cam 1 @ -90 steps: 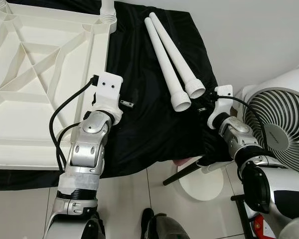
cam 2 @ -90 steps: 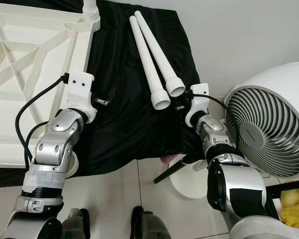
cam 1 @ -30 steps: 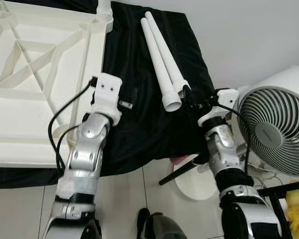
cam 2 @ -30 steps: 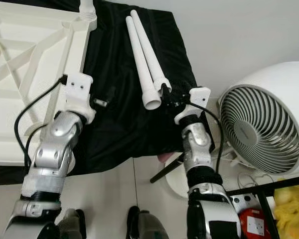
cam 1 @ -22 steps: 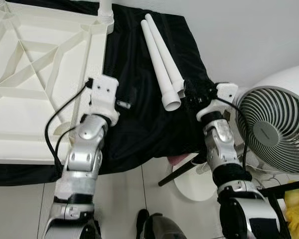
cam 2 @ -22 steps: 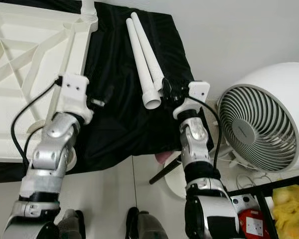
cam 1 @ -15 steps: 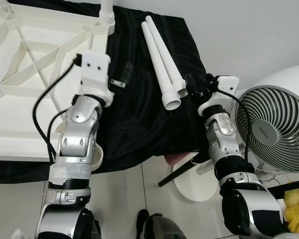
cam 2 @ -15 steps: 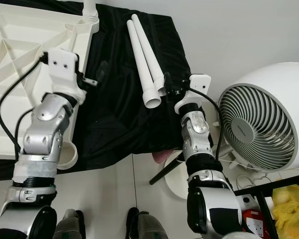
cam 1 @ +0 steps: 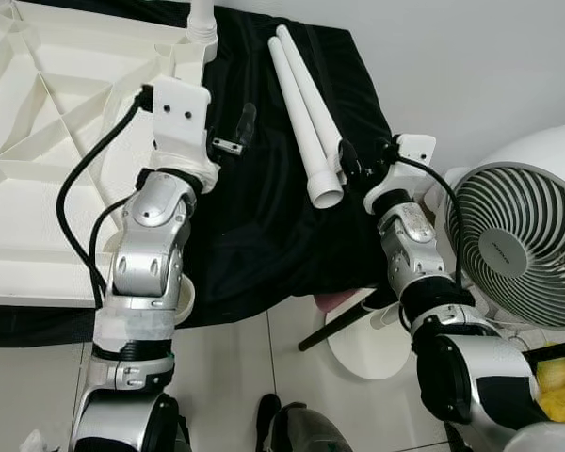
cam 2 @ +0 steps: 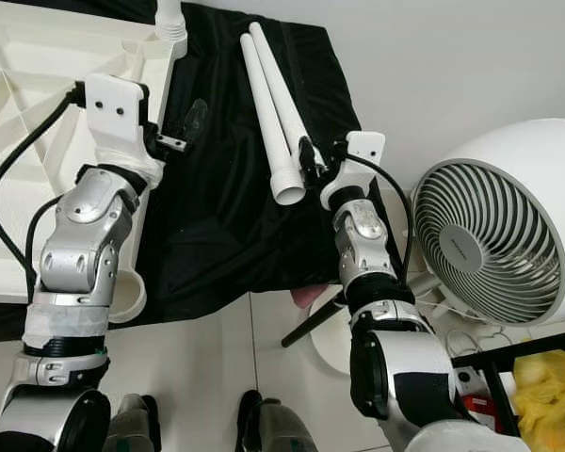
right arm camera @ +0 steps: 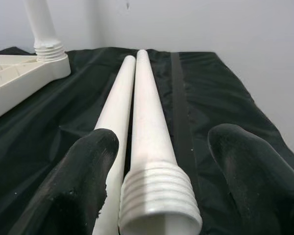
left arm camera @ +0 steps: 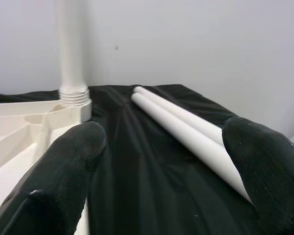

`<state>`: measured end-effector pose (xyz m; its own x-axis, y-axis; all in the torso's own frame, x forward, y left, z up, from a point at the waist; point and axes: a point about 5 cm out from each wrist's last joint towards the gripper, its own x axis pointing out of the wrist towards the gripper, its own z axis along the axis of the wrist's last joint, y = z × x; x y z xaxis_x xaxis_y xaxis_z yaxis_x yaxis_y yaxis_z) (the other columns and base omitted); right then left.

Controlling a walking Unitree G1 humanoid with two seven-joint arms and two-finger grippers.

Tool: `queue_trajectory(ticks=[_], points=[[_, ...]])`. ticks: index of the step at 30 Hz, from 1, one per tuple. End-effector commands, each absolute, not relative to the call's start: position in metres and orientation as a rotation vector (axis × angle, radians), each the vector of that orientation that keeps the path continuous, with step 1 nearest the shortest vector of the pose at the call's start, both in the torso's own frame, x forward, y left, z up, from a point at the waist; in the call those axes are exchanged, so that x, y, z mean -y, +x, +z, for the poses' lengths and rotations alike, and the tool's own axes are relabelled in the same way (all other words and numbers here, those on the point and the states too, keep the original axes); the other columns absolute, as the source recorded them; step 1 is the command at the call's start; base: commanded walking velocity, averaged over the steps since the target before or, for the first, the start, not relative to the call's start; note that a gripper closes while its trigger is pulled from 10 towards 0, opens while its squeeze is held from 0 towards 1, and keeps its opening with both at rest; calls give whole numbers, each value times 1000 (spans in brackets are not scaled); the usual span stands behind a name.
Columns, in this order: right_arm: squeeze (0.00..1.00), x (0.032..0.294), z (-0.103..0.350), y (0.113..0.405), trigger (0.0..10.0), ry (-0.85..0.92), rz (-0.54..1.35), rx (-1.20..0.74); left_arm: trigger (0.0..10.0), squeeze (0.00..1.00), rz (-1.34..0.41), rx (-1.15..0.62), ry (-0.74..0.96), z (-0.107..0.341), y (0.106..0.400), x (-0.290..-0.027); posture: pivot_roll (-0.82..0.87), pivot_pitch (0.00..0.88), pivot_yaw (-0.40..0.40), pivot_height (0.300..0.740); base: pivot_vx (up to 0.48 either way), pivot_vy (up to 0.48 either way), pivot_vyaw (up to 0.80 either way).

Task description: Building children table

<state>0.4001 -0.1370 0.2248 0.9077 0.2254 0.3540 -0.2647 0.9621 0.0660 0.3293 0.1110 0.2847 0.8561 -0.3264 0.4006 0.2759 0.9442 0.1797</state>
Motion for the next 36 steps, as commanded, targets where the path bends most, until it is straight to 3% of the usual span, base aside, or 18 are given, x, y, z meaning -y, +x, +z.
queue_trajectory(ticks=[1,22,36], points=[[0,145,223,402,10000,112,234,331,10000,0,-308,426,113,281,326,-106,151,292,-190,740,0,0,0],[0,142,219,404,10000,111,283,285,10000,0,-318,365,109,278,310,-104,132,408,-181,740,0,0,0],[0,138,227,408,10000,107,334,281,10000,0,-301,343,98,278,305,-105,139,420,-188,740,0,0,0]])
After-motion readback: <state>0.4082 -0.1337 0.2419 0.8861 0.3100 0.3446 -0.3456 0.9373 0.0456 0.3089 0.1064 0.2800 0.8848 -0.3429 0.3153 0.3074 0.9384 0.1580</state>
